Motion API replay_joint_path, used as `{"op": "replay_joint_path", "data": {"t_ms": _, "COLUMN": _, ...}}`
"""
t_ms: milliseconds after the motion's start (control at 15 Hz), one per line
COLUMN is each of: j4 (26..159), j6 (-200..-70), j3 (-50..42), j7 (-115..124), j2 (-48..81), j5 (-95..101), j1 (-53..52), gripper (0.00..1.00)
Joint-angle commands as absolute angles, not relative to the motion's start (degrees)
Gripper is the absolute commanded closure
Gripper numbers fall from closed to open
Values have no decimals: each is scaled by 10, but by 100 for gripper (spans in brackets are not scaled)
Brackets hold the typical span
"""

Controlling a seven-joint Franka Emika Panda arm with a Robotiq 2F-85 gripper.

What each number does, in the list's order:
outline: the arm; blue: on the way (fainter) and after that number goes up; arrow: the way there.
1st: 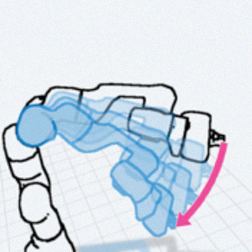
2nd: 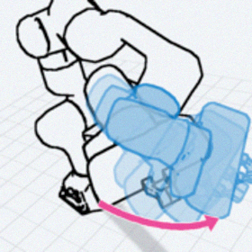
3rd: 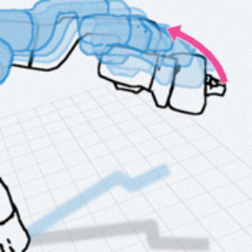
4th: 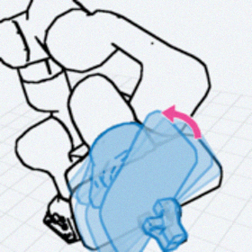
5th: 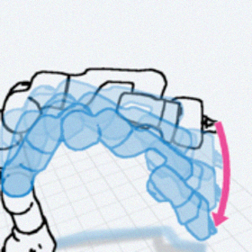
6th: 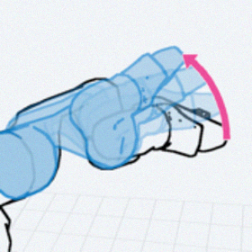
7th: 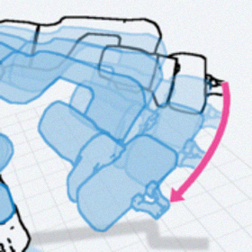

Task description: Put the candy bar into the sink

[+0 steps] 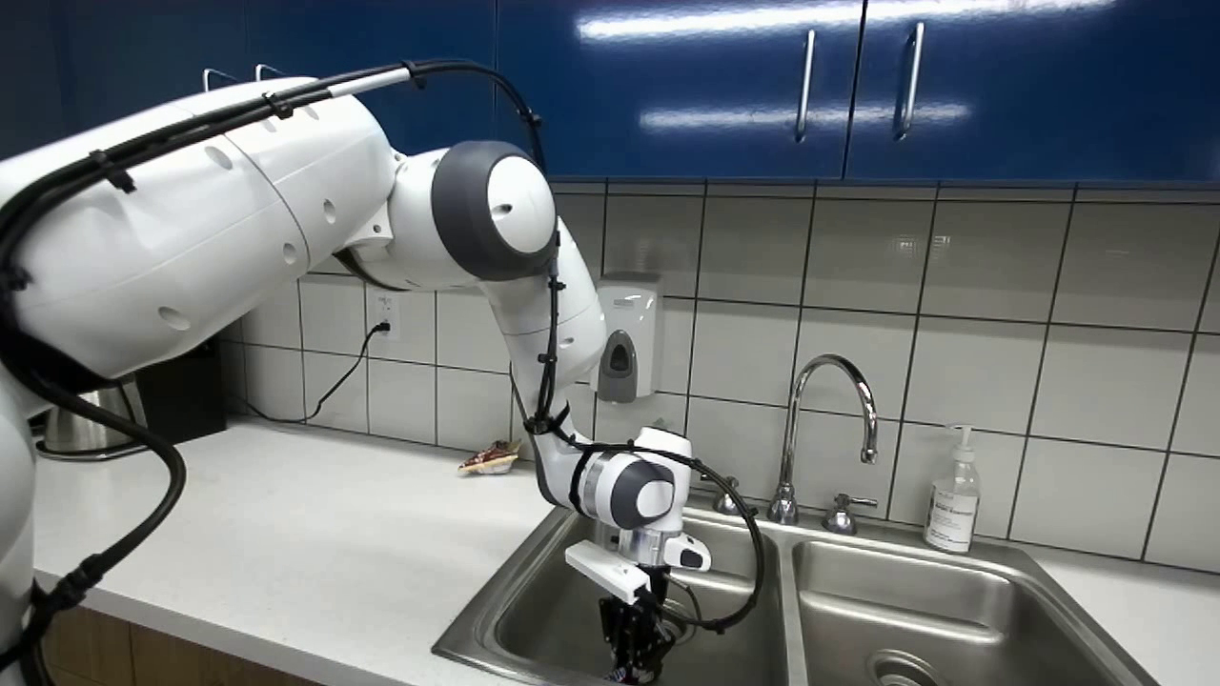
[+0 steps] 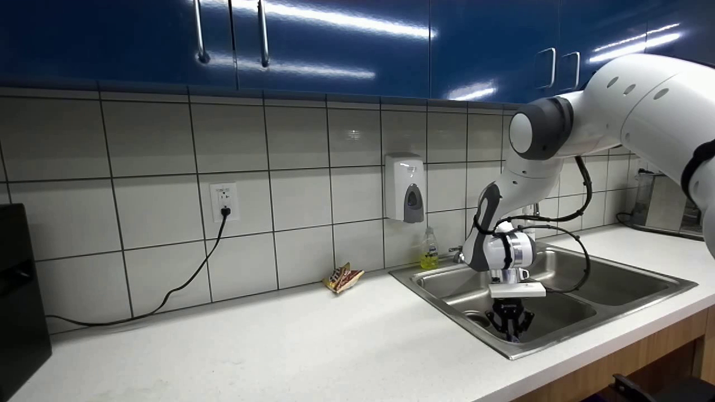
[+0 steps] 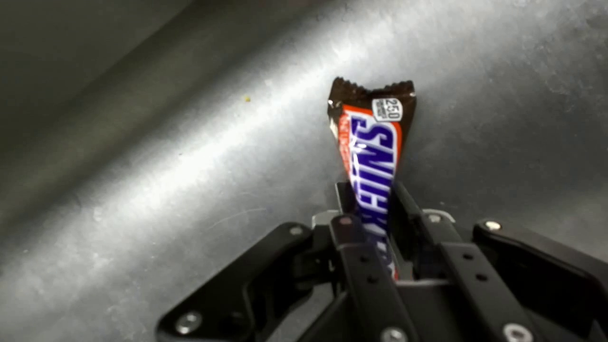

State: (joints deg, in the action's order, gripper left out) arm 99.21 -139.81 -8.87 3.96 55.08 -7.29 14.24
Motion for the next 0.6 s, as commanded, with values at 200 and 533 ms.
{"op": "replay_joint_path", "data": {"t_ms": 200, "j4": 983, "j6": -1397, "j3": -82, "j7": 29, "j2": 548, "j5": -74, "j1": 152, "gripper": 23}}
{"op": "replay_joint_path", "data": {"t_ms": 533, "j4": 988, "j6": -1400, "j3": -83, "j7": 27, "j2": 530, "j5": -73, "j1": 151, "gripper": 0}}
